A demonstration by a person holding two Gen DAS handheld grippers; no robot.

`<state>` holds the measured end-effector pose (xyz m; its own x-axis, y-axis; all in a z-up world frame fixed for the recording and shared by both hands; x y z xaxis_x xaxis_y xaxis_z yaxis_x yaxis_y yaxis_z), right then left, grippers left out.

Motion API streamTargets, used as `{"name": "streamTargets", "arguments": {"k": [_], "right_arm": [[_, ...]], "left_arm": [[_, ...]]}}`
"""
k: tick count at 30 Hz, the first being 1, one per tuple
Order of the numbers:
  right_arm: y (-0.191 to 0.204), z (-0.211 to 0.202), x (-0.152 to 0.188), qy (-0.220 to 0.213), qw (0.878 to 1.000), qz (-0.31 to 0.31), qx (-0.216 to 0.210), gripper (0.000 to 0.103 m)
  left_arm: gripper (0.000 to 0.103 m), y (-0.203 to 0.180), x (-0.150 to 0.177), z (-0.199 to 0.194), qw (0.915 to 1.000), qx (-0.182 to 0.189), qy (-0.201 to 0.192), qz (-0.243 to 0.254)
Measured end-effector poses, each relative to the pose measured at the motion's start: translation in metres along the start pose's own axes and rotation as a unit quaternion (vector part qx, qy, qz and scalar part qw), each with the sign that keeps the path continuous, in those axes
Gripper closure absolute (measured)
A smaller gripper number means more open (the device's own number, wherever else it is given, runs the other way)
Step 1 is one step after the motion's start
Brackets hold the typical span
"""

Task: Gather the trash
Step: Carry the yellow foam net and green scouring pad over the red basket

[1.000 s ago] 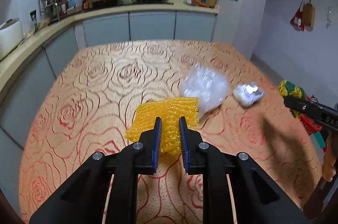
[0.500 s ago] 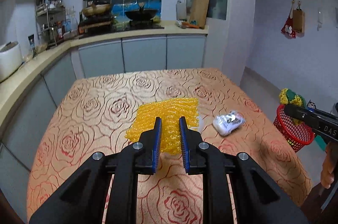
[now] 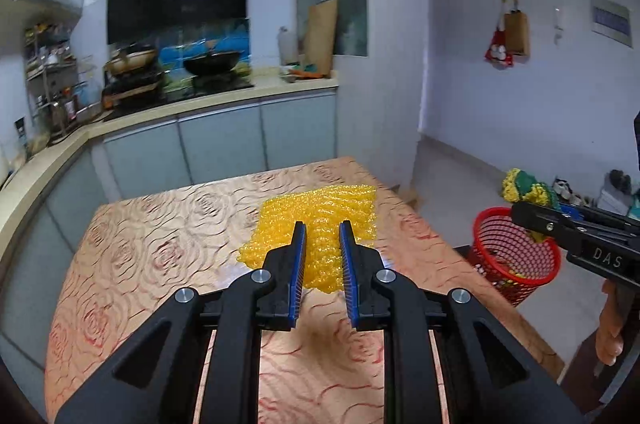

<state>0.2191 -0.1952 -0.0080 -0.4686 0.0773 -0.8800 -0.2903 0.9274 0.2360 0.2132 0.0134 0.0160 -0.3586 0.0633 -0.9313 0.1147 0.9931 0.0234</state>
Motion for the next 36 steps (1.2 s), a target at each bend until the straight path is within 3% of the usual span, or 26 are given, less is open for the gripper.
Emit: {"name": "streamTargets", "arguments": {"k": [24,36], "right_arm": [[-0.094,-0.025,-0.007,-0.023,0.995,0.046,0.089,0.069],[-0.158,-0.022,0.012,-0.007,0.987,0.076,0.141,0.069]], "left_arm": [[0.087,-0.13,-0.023,0.045,0.9918,0.123,0.002,0.035],[0.087,-0.196,-0.01,0.088,0.9796,0.19,0.048,0.046]]}}
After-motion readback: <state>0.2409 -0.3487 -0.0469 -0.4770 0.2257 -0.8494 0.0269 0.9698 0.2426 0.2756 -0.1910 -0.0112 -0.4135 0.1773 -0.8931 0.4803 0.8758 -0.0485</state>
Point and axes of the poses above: each gripper's, at about its wrist camera, not at the fingertips, and z roughly the way its jaws point, y to its left, x to its underside, the point moved 10 cm from there along z, roughly the way its jaws point, and after that the axes turned 7 degrees about -y, right-handed, at the moved point
